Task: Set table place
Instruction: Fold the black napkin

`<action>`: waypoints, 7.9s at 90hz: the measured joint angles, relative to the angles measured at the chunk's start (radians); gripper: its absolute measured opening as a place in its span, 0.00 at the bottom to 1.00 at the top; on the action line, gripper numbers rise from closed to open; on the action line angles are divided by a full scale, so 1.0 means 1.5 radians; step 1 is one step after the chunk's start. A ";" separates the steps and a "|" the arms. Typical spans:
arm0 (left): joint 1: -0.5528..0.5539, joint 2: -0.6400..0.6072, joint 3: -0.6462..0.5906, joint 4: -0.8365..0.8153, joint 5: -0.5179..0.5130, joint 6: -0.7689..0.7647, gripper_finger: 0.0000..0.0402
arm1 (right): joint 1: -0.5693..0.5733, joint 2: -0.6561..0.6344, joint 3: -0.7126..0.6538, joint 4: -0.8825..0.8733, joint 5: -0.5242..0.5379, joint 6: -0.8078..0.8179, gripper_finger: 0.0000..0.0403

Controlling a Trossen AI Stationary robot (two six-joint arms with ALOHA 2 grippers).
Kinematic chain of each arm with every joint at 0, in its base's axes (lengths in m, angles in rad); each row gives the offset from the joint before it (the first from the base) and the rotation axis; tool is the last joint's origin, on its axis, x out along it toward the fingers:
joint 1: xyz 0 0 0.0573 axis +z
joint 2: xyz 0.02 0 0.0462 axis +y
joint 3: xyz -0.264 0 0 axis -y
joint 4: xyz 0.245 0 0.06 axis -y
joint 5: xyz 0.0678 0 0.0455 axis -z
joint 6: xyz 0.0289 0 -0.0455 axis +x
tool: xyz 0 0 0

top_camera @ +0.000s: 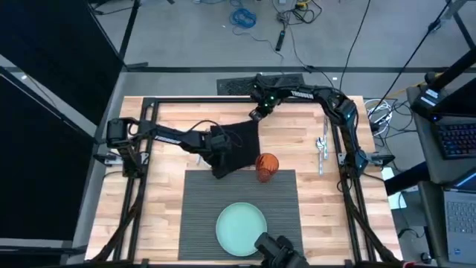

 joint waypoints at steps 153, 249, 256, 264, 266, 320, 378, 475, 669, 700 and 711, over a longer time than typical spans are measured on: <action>0.105 -0.135 0.009 -0.095 -0.150 0.059 0.00 | 0.125 -0.092 -0.175 -0.043 -0.163 0.004 0.57; 0.127 -0.137 0.010 -0.042 -0.152 0.096 0.00 | 0.035 -0.092 -0.161 0.238 -0.018 0.116 0.57; 0.142 -0.137 0.010 -0.042 -0.145 0.062 0.00 | 0.028 -0.092 -0.161 0.277 -0.018 0.129 0.57; 0.176 -0.137 0.010 -0.021 -0.078 0.047 0.00 | 0.022 -0.092 -0.161 0.302 -0.018 0.135 0.57; 0.185 -0.137 0.010 -0.013 -0.061 0.047 0.00 | 0.021 -0.092 -0.161 0.304 -0.017 0.136 0.57; 0.443 -0.137 -0.017 0.014 0.170 0.105 0.00 | -0.031 -0.092 -0.161 0.286 -0.092 0.060 0.57; 0.436 -0.130 -0.010 -0.008 0.078 0.071 0.08 | -0.028 -0.090 -0.161 0.298 -0.109 0.066 0.57; 0.390 -0.007 0.047 -0.095 -0.078 0.087 0.30 | -0.025 -0.090 -0.161 0.297 -0.071 0.134 0.57; 0.397 -0.041 0.107 -0.152 -0.043 0.141 0.29 | -0.012 0.046 0.056 0.091 -0.069 -0.167 0.57; 0.399 -0.021 0.101 -0.144 -0.024 0.144 0.29 | -0.002 0.046 0.056 0.102 -0.070 -0.155 0.57; 0.401 0.014 0.102 -0.133 -0.019 0.147 0.29 | -0.002 0.046 0.056 0.101 -0.070 -0.155 0.57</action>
